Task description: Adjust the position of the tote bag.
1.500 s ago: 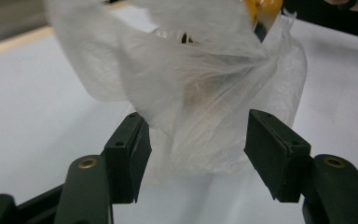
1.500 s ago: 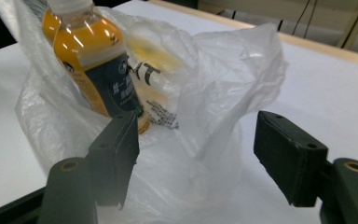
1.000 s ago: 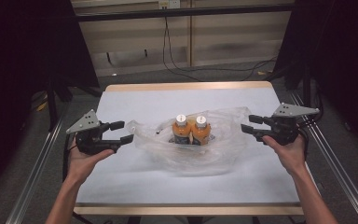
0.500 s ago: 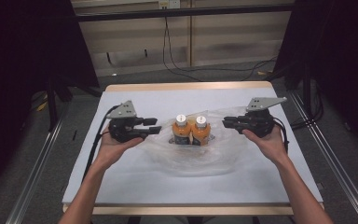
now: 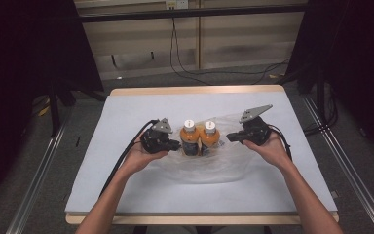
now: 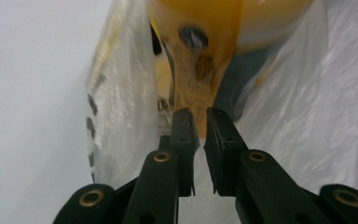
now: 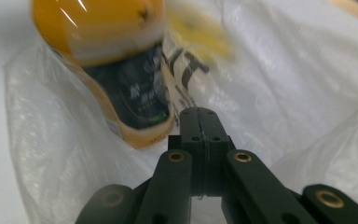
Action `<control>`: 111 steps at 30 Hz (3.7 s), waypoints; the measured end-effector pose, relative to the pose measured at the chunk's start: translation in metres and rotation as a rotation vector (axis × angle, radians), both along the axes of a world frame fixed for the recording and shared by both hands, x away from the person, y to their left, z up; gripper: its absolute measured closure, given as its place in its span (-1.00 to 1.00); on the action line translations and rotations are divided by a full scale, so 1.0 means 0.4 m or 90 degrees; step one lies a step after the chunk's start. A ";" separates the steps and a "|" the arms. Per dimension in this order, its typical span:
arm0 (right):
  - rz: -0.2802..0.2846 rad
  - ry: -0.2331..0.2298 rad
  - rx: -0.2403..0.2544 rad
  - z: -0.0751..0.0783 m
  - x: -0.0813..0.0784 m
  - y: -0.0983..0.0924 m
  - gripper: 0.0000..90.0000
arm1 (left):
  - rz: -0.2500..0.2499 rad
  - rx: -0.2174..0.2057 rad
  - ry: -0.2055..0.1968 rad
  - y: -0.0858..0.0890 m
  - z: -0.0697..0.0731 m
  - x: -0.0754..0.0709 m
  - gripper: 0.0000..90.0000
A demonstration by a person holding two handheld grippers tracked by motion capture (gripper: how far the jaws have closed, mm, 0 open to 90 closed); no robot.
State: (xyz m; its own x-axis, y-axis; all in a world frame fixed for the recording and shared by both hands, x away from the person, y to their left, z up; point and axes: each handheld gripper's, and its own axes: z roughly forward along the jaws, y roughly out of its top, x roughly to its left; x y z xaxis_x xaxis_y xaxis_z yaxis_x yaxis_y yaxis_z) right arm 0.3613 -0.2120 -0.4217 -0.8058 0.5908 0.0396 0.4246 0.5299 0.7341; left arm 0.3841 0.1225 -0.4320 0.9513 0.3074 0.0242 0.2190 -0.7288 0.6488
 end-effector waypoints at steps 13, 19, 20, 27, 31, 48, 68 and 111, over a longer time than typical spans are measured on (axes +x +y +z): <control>-0.004 0.045 -0.077 -0.090 0.015 0.021 1.00 | -0.006 0.015 0.023 0.000 -0.057 0.013 0.86; -0.009 0.057 -0.096 -0.109 0.019 0.031 1.00 | -0.006 0.048 0.024 -0.016 -0.086 0.011 0.86; -0.013 0.059 -0.098 -0.111 0.019 0.032 1.00 | -0.008 0.044 0.021 -0.014 -0.090 0.013 0.87; -0.028 0.046 -0.143 -0.118 0.020 0.025 1.00 | -0.007 0.091 -0.011 -0.015 -0.083 0.005 0.96; -0.060 0.032 -0.177 -0.115 0.025 0.002 1.00 | -0.003 0.110 -0.024 -0.001 -0.080 0.009 1.00; -0.080 -0.002 -0.278 -0.110 0.017 -0.031 1.00 | 0.029 0.160 -0.055 0.086 -0.076 0.024 1.00; -0.069 0.018 -0.286 -0.103 0.006 -0.087 1.00 | 0.043 0.191 -0.052 0.155 -0.069 0.020 1.00; -0.083 0.032 -0.207 -0.107 -0.027 -0.122 1.00 | 0.081 0.056 0.028 0.256 -0.066 0.031 1.00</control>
State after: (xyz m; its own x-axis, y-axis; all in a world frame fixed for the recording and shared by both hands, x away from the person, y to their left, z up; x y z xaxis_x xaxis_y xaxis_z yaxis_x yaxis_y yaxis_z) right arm 0.3505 -0.2609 -0.4644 -0.7243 0.6771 -0.1303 0.5355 0.6714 0.5123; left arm 0.3965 0.2251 -0.4584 0.9055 0.4241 0.0154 0.3403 -0.7471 0.5710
